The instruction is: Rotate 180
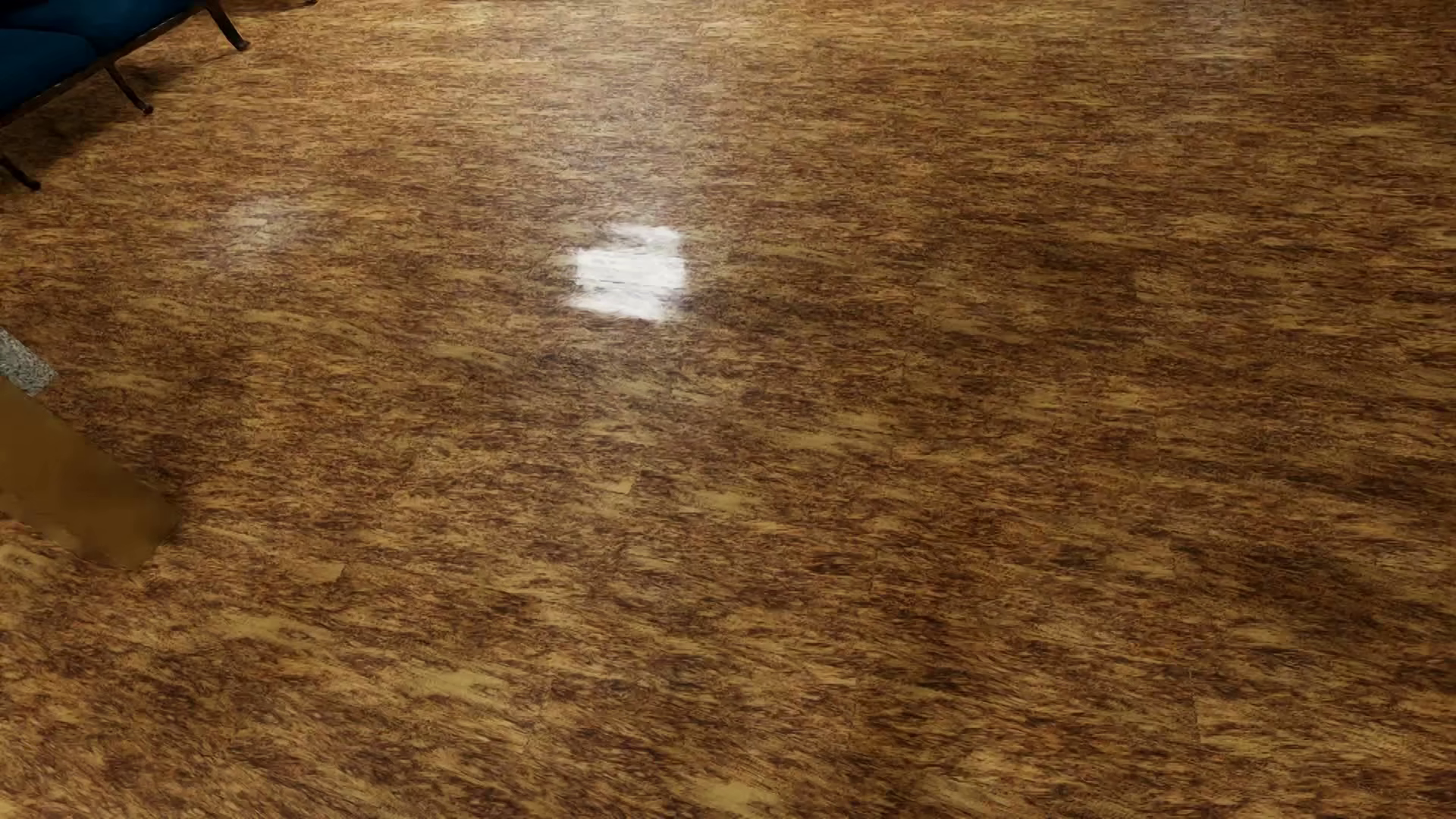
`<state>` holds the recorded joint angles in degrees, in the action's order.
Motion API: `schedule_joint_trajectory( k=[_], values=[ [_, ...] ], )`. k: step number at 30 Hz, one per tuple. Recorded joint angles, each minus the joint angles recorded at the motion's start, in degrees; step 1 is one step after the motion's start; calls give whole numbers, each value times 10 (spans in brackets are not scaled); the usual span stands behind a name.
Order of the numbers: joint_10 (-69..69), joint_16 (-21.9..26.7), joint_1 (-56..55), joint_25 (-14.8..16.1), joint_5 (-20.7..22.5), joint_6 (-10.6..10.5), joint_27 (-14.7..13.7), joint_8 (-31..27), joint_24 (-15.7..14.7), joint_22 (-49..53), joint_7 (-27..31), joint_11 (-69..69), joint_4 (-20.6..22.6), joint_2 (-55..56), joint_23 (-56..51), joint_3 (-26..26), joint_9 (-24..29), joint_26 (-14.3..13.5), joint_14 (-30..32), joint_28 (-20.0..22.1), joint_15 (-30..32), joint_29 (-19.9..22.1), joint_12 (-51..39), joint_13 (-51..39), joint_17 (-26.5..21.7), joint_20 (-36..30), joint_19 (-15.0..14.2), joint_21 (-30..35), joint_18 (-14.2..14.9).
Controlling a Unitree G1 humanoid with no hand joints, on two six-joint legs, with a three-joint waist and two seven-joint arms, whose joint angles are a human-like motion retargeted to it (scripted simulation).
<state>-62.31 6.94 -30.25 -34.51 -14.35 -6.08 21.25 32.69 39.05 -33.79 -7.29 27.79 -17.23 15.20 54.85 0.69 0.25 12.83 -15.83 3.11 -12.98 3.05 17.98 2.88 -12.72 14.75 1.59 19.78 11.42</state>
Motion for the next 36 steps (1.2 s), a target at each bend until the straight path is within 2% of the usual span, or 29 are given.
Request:
schedule_joint_trajectory(
  k=[2, 4, 6, 9, 11, 13, 15, 17, 19, 20, 21, 22, 23, 25, 26, 28, 30, 33, 36],
  values=[
    [129, -4, 15, -13, 15, -9, -1, -13, -13, 14, 11, 3, -17, -4, -8, -17, 0, -11, -18, -11, -8, -11, 10, -49, -19, 5, -8, 11, -1],
    [269, -17, 63, -23, 25, -11, 7, -35, -9, 6, 28, -15, -9, -11, -10, -24, -3, -7, 34, -21, -4, -10, 19, -109, -28, -4, -18, 24, 16],
    [313, -19, 107, -23, 32, -12, 1, -56, 11, -26, -4, -17, -14, -11, -29, -22, -5, 3, -19, -48, -1, -2, 13, -152, -31, -28, -29, 25, -11],
    [357, -27, 149, 2, 14, -5, -22, -85, 40, -77, -49, -28, 9, -13, -104, -22, -7, 14, -12, -94, 14, 43, -18, -149, -24, -65, -53, -17, -47],
    [368, -35, 165, 21, -8, 7, -52, -107, 41, -74, -75, -25, 30, -7, -155, -22, -6, 12, -13, -86, 18, 61, -30, -117, -10, -60, -68, -31, -53],
    [387, -44, 182, 11, -37, 21, -70, -129, 38, -59, -97, -15, 60, 2, -174, -22, -5, -6, -15, -57, 22, 35, -34, -83, -10, -53, -83, -14, -62],
    [408, -52, 197, -11, -69, 37, -59, -155, 27, -48, -113, 11, 93, 22, -152, -20, -1, -14, -16, -30, 27, -8, -38, -59, -13, -46, -95, 0, -75],
    [411, -50, 201, -11, -95, 52, -18, -178, 25, -42, -124, 49, 116, 52, -95, -19, 4, -14, -21, -25, 38, -26, -47, -42, -7, -51, -94, -11, -84],
    [408, -34, 194, 11, -103, 66, 32, -194, 26, -40, -121, 74, 128, 70, -19, -16, 7, -19, -24, -24, 37, -13, -48, -30, 9, -58, -59, -39, -89],
    [407, -26, 189, 13, -85, 71, 46, -231, 25, -42, -114, 77, 131, 77, 7, -14, 8, -18, -24, -26, 14, -18, -53, -15, 12, -60, -70, -40, -90],
    [406, -15, 185, 13, -52, 75, 48, -278, 23, -48, -106, 69, 132, 77, 16, -12, 7, -20, -23, -27, -9, -33, -57, 8, 11, -58, -96, -34, -89],
    [408, -10, 181, 12, -24, 79, 42, -306, 22, -53, -99, 46, 131, 67, 15, -13, 6, -20, -22, -25, -14, -46, -62, 32, 17, -53, -85, -25, -88],
    [413, -6, 179, 18, -23, 84, 32, -291, 18, -56, -94, 19, 129, 53, 6, -14, 3, -18, -19, -22, -12, -52, -65, 60, 23, -42, -90, -27, -86],
    [423, -11, 177, 51, -19, 90, 22, -270, -1, -55, -84, -26, 125, 29, -8, -15, -1, -16, -13, -2, 2, -55, -62, 105, 42, -6, -98, -59, -83],
    [424, -22, 177, 58, -14, 91, 25, -267, -10, -55, -84, -35, 121, 26, -7, -15, -2, -14, -12, 10, 7, -54, -55, 114, 50, 15, -97, -68, -80],
    [427, -46, 179, 38, -2, 90, 35, -272, -22, -61, -92, -43, 109, 27, 1, -17, -4, -12, -11, 29, 10, -73, -37, 102, 56, 37, -98, -48, -75],
    [429, -62, 186, 14, 13, 87, 31, -283, -18, -78, -106, -33, 94, 37, -2, -20, -4, -12, -9, 7, 7, -91, -16, 73, 39, 35, -93, -28, -66],
    [425, -74, 189, 10, 33, 84, 28, -284, 16, -99, -109, -9, 71, 42, -34, -24, -2, 16, -5, -44, -6, -45, -10, 29, 39, 6, -78, -50, -48],
    [404, -62, 168, 7, 36, 80, -1, -241, 41, -99, -64, 13, 58, 36, -79, -24, 5, 15, 4, -60, -24, 6, -16, 3, 39, -6, -60, -61, -31]
  ],
)
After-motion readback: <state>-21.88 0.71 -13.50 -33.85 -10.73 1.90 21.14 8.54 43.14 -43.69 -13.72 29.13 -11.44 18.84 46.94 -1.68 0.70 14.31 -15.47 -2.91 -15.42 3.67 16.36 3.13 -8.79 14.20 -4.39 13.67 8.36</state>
